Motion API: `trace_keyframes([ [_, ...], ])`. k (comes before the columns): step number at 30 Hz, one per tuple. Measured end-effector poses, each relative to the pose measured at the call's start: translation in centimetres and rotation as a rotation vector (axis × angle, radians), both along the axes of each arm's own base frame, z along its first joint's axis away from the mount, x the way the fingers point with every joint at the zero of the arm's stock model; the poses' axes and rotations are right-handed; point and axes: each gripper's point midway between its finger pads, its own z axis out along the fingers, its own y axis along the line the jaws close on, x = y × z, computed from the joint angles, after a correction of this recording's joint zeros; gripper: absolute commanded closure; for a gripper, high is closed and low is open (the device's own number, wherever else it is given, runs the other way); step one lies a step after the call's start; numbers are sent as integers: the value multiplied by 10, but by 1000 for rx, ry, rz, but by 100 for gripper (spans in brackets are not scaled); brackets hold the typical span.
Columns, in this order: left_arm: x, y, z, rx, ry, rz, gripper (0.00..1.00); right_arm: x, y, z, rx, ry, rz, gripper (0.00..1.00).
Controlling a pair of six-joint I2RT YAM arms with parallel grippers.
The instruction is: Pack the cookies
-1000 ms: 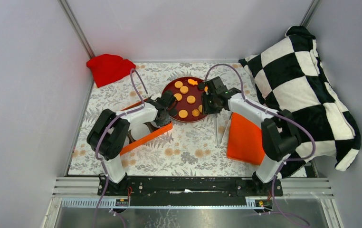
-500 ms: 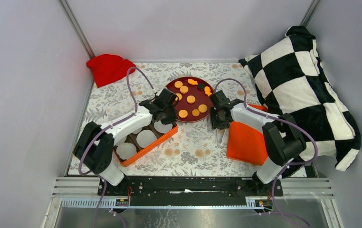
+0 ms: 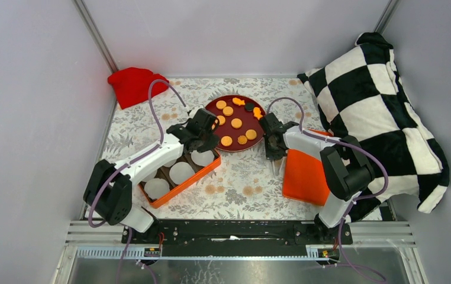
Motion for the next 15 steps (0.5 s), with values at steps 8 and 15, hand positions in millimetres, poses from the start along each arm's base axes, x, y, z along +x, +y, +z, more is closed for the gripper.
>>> trace_keyframes([
  [8,12,-3,7,25,-25,-10,100,32,7,49,-27,-85,59,100],
  [15,29,-8,2,63,-29,-11,100,46,10,85,-59,-109,169,100],
])
